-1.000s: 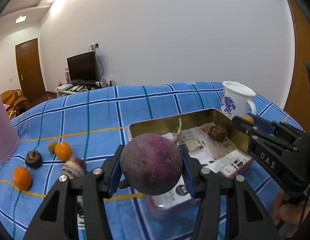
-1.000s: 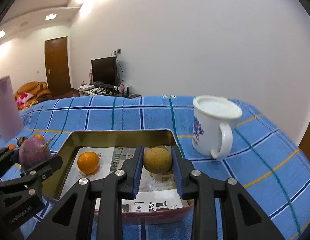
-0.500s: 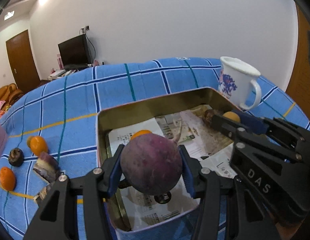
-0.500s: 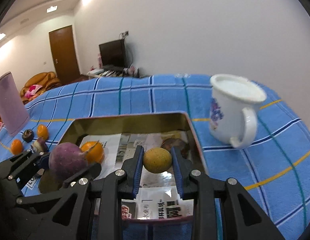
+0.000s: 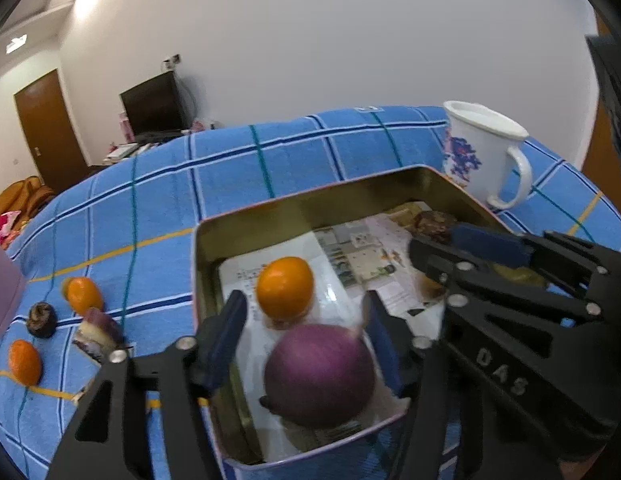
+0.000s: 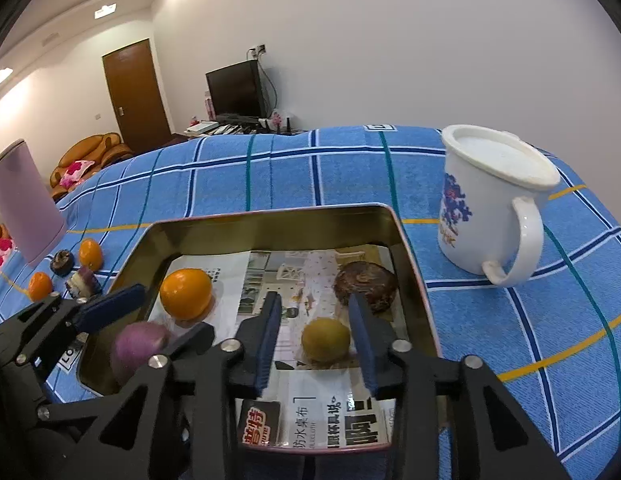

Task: Organize fruits
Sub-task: 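Lower the kiwi and turnip into the tin and open both tools, then lift both open tools out of the tin toward the remaining fruits, then grasp a cut purple cane piece with the right tool while the left tool grasps an orange, then carry the cane piece and the orange over the pink tin with both tools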

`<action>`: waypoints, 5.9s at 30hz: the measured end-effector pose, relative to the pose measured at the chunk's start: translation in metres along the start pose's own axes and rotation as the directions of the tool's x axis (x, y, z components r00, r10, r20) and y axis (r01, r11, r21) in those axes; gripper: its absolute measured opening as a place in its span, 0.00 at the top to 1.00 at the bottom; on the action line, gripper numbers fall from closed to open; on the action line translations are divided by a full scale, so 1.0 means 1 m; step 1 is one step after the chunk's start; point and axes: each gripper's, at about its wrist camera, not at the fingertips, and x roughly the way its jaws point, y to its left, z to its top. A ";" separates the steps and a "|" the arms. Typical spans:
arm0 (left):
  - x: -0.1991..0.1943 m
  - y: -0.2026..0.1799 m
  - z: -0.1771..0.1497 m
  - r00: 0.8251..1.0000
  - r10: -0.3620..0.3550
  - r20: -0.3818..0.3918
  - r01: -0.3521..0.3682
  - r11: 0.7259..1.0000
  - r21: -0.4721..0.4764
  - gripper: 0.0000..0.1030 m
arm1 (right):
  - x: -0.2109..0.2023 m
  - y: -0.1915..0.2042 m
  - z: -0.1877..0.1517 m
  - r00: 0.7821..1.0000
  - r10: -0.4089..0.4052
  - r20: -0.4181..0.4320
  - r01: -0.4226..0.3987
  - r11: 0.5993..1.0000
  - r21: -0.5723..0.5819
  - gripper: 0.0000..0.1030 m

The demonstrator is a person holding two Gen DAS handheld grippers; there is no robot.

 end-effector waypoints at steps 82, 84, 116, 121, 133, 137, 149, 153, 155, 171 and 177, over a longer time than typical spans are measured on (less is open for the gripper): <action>-0.089 0.153 -0.056 0.923 0.302 0.238 -0.275 0.951 -0.143 0.00 | -0.072 0.118 -0.029 0.919 -0.034 0.392 0.051 0.998 -0.033 0.12; -0.088 0.166 -0.059 0.923 0.317 0.218 -0.285 0.944 -0.163 0.00 | -0.070 0.123 -0.029 0.924 -0.016 0.382 0.033 0.999 -0.038 0.12; -0.060 0.272 -0.067 0.970 0.227 -0.083 -0.238 0.954 -0.181 0.01 | 0.023 0.237 -0.036 0.980 0.123 -0.155 -0.170 0.927 -0.336 0.32; -0.034 0.281 -0.068 0.967 0.215 -0.138 -0.242 0.947 -0.214 0.20 | 0.030 0.235 -0.036 0.974 0.126 -0.187 -0.181 0.931 -0.317 0.57; -0.024 0.298 -0.081 0.991 0.023 -0.129 -0.066 0.939 -0.339 0.52 | -0.004 0.214 -0.029 0.975 0.223 -0.011 -0.219 0.947 -0.233 0.58; -0.036 0.301 -0.082 0.995 0.067 -0.077 -0.091 0.925 -0.369 0.52 | -0.016 0.205 -0.027 0.959 0.276 0.057 -0.260 0.945 -0.196 0.58; -0.078 0.260 -0.073 0.964 0.226 0.142 -0.180 0.943 -0.281 0.52 | -0.042 0.206 -0.027 0.944 0.224 0.243 -0.166 0.957 -0.238 0.58; -0.080 0.247 -0.071 0.956 0.248 0.158 -0.204 0.946 -0.252 0.52 | -0.044 0.202 -0.026 0.942 0.210 0.262 -0.150 0.962 -0.230 0.58; -0.081 0.241 -0.070 0.952 0.257 0.165 -0.214 0.947 -0.240 0.52 | -0.045 0.200 -0.026 0.941 0.196 0.277 -0.134 0.965 -0.227 0.58; -0.087 0.209 -0.065 0.952 0.244 0.183 -0.206 0.957 -0.206 0.52 | -0.048 0.199 -0.028 0.940 0.148 0.308 -0.070 0.965 -0.251 0.58; -0.088 0.196 -0.062 0.954 0.233 0.191 -0.196 0.962 -0.191 0.52 | -0.048 0.195 -0.028 0.940 0.141 0.311 -0.061 0.966 -0.252 0.58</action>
